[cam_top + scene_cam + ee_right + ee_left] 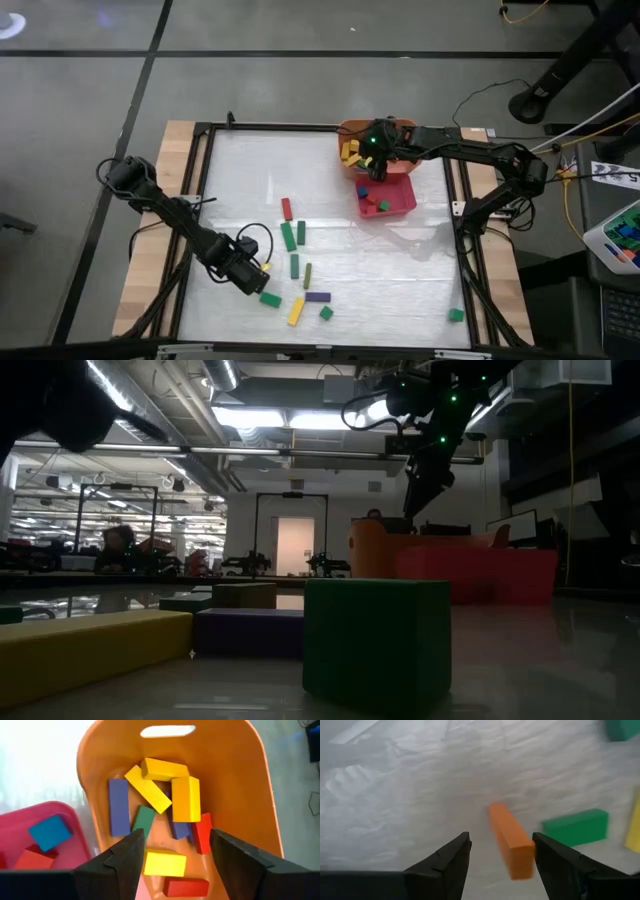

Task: Sort blocks by size
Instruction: Put the orange rectangle block into the orange bin

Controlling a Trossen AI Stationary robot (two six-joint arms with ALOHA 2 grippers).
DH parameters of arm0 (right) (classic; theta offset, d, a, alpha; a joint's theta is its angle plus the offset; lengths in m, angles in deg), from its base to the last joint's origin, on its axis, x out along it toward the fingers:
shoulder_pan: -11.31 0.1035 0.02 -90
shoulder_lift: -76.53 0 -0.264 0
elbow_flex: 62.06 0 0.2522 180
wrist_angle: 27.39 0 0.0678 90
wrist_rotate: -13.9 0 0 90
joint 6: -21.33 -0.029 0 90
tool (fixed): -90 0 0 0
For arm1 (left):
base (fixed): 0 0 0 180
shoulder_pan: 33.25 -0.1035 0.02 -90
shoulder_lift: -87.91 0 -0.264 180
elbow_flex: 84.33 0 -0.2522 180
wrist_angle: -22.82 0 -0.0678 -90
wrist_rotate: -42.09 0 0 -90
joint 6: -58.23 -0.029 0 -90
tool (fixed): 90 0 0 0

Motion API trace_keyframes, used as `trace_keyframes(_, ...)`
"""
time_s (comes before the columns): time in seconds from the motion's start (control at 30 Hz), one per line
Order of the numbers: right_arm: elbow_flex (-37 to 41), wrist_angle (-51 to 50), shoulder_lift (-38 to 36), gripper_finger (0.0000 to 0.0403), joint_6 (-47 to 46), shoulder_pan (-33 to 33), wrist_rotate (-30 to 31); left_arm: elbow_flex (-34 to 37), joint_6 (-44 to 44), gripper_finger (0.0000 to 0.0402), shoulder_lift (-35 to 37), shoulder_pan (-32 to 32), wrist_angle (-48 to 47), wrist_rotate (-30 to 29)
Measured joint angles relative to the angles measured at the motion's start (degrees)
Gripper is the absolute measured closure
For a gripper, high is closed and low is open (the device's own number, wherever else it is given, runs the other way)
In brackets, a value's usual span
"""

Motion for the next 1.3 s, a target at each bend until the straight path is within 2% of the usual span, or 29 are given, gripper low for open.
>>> trace_keyframes(0.1, 0.0, 0.0, 0.0, 0.0178, -0.9, 0.0, -2.1, 1.3, 0.0, 0.0208, 0.0, 0.0, 1.2, 0.3)
trace_keyframes(0.2, 0.0, 0.0, 0.0, 0.0178, -2.5, 0.0, -7.2, 1.6, -0.2, 0.0232, 0.0, 0.0, 1.2, 0.3)
trace_keyframes(0.37, 0.0, 0.0, 0.0, 0.0178, -3.0, 0.0, -17.2, 1.6, -0.8, 0.0302, 0.0, -0.1, 1.2, 0.3)
trace_keyframes(0.5, 0.0, 0.0, 0.0, 0.0178, -3.1, 0.1, -22.6, 1.6, -0.2, 0.0366, 0.0, -0.1, 1.4, 0.3)
trace_keyframes(0.73, 0.0, -1.8, -0.7, 0.0178, -6.9, 2.6, -32.2, 1.4, -2.4, 0.0366, 0.3, -2.3, 3.2, 0.3)
trace_keyframes(0.93, 0.0, -10.1, -3.3, 0.0178, -7.8, 9.5, -33.9, -0.7, -14.7, 0.0365, 2.0, -8.3, 4.2, 0.4)
trace_keyframes(1.1, 0.0, -17.3, -4.3, 0.0178, -16.1, 18.0, -33.5, -1.8, -27.6, 0.0364, 5.1, -16.0, 5.5, 0.0)
trace_keyframes(1.2, 0.0, -21.3, -4.4, 0.0178, -22.2, 24.2, -31.7, -1.8, -39.0, 0.036, 6.6, -22.0, 11.6, -0.7)
trace_keyframes(1.3, 0.0, -24.6, -4.4, 0.0178, -28.0, 31.0, -28.3, -1.9, -53.0, 0.0363, 6.9, -28.5, 22.2, -1.0)
